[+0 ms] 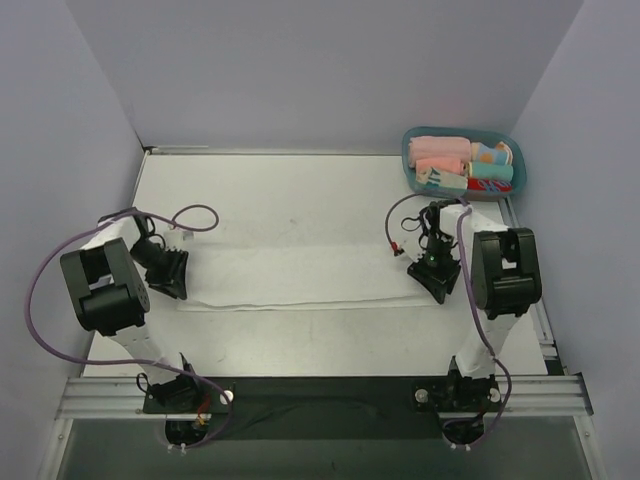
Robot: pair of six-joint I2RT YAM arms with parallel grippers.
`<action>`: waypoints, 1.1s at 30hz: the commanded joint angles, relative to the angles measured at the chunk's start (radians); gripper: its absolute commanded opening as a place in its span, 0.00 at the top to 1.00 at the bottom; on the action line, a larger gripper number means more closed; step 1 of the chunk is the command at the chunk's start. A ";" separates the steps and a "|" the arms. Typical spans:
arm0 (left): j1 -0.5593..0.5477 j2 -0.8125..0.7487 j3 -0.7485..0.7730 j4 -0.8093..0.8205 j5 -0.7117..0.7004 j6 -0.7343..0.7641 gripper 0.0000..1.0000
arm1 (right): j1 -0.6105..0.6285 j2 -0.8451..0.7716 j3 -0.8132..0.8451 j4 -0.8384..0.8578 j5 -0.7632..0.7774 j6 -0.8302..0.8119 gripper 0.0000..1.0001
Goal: Roll the towels
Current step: Fold the towel
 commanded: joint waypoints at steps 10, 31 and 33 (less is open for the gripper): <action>-0.046 -0.140 0.042 -0.038 0.199 0.072 0.53 | -0.007 -0.125 0.178 -0.222 -0.282 0.099 0.63; -0.143 -0.007 -0.059 0.110 0.079 -0.093 0.60 | -0.010 0.213 0.244 -0.074 0.086 0.360 0.71; -0.165 -0.030 -0.021 0.091 0.150 -0.091 0.58 | -0.029 0.207 0.274 -0.096 0.087 0.331 0.68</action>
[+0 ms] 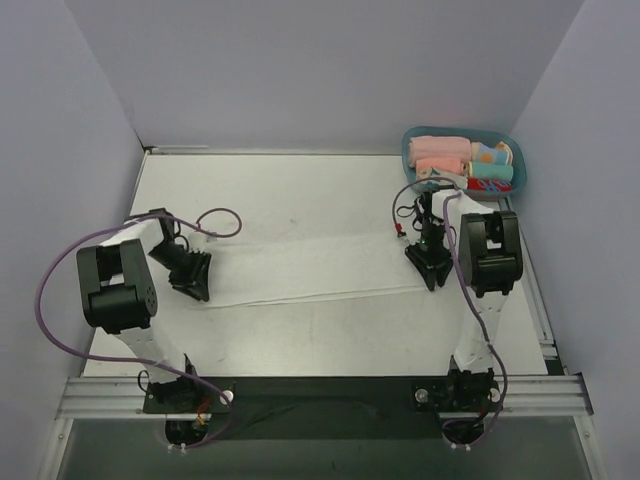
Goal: Roll the towels
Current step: Fold the towel
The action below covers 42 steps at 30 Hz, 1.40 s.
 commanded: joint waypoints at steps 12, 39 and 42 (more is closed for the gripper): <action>-0.054 -0.079 0.197 -0.009 0.267 -0.039 0.46 | -0.207 -0.198 0.087 0.068 -0.125 0.147 0.57; -0.051 -0.171 0.163 0.089 0.133 -0.097 0.30 | -0.145 0.030 0.098 0.251 0.030 0.327 0.72; -0.051 -0.157 0.177 0.094 0.130 -0.105 0.30 | -0.148 0.044 0.098 0.225 0.051 0.304 0.86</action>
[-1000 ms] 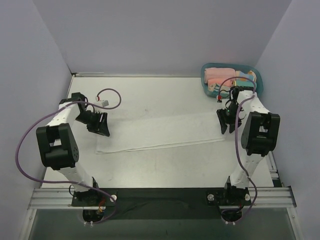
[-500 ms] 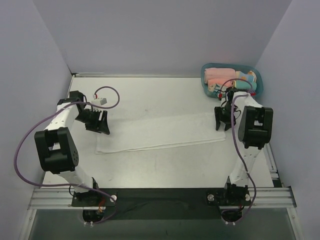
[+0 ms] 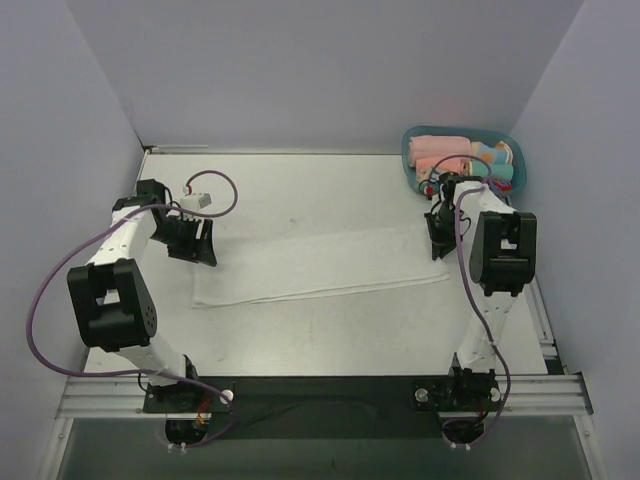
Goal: Roll the towels
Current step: Fold the towel
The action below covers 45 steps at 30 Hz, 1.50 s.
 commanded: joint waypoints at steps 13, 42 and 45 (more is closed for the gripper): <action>-0.005 -0.019 0.016 0.038 0.013 -0.002 0.30 | -0.129 -0.147 0.017 -0.146 0.044 -0.196 1.00; -0.091 0.218 -0.057 0.132 -0.053 -0.091 0.42 | 0.447 -0.135 0.046 -0.036 -0.306 0.129 1.00; -0.092 0.217 -0.066 0.135 -0.053 -0.094 0.40 | 0.467 -0.104 0.069 -0.027 -0.313 0.155 1.00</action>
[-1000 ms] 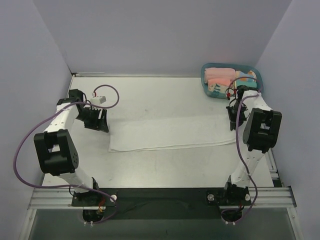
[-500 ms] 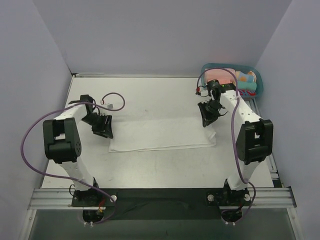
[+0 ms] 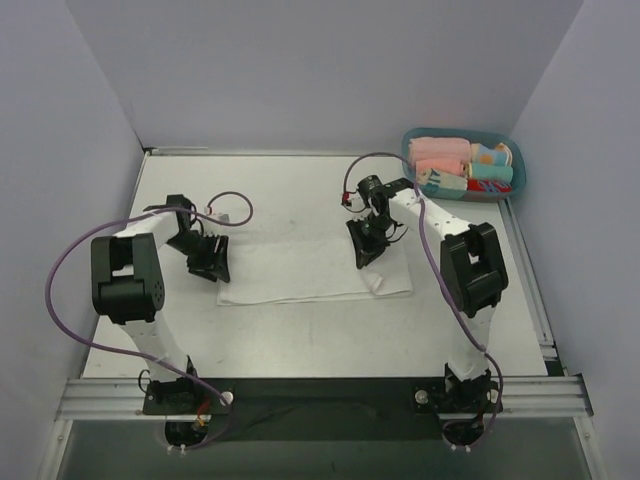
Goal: Roll the towels
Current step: Fold the towel
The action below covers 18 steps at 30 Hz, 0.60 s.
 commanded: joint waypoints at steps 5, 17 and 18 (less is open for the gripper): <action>-0.012 0.008 -0.029 0.047 -0.019 -0.005 0.39 | 0.020 0.072 0.102 -0.003 -0.064 0.085 1.00; -0.018 0.019 -0.014 0.047 -0.025 -0.010 0.39 | 0.033 0.144 0.148 -0.003 -0.095 0.112 1.00; -0.019 0.020 -0.015 0.047 -0.027 -0.008 0.39 | 0.034 0.146 0.151 -0.003 -0.096 0.114 1.00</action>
